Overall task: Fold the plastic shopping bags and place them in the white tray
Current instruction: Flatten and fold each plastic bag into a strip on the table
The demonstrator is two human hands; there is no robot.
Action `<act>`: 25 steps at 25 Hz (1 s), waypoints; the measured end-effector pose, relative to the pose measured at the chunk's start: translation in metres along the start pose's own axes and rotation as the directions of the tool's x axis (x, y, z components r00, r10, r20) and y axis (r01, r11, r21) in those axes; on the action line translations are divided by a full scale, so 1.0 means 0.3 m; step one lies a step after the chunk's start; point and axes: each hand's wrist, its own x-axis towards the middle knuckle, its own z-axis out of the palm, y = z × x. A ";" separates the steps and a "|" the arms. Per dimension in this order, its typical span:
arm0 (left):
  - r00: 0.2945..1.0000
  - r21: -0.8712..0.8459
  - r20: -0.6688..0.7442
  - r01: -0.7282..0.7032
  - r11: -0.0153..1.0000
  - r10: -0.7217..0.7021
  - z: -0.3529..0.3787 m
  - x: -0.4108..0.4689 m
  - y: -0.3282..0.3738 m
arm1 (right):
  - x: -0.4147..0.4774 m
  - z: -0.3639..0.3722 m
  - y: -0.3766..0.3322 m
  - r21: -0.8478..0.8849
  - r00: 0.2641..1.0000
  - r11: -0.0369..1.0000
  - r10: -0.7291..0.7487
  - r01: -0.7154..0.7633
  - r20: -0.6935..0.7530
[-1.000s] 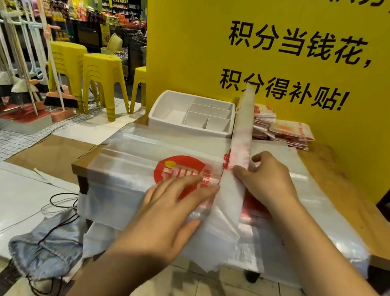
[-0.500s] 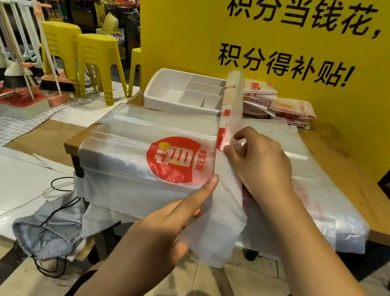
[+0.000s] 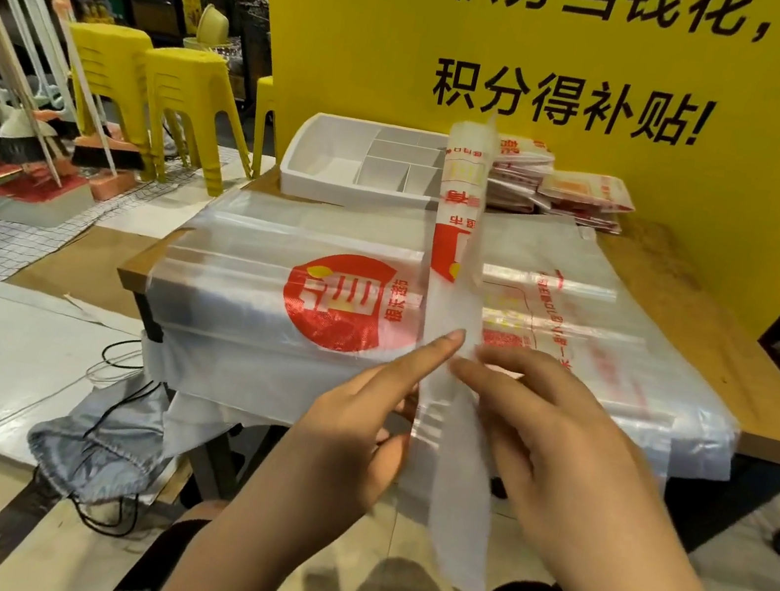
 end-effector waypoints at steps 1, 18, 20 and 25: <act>1.000 -0.028 -0.023 -0.016 0.999 0.015 0.004 0.000 0.003 | 0.000 0.017 0.002 -0.019 1.000 0.999 -0.028 0.028 0.007; 0.940 -0.435 -0.040 0.289 0.853 -0.339 0.008 -0.043 0.017 | -0.088 0.067 -0.048 0.355 0.988 0.934 0.083 -0.031 -0.133; 0.913 -0.515 0.027 0.362 0.777 -0.408 -0.001 -0.038 0.021 | -0.065 0.069 -0.062 0.383 0.986 0.921 0.127 -0.077 -0.108; 0.817 -0.711 0.111 0.463 0.529 -0.565 0.005 -0.010 0.055 | -0.012 0.075 -0.093 0.354 0.963 0.916 0.243 -0.187 -0.119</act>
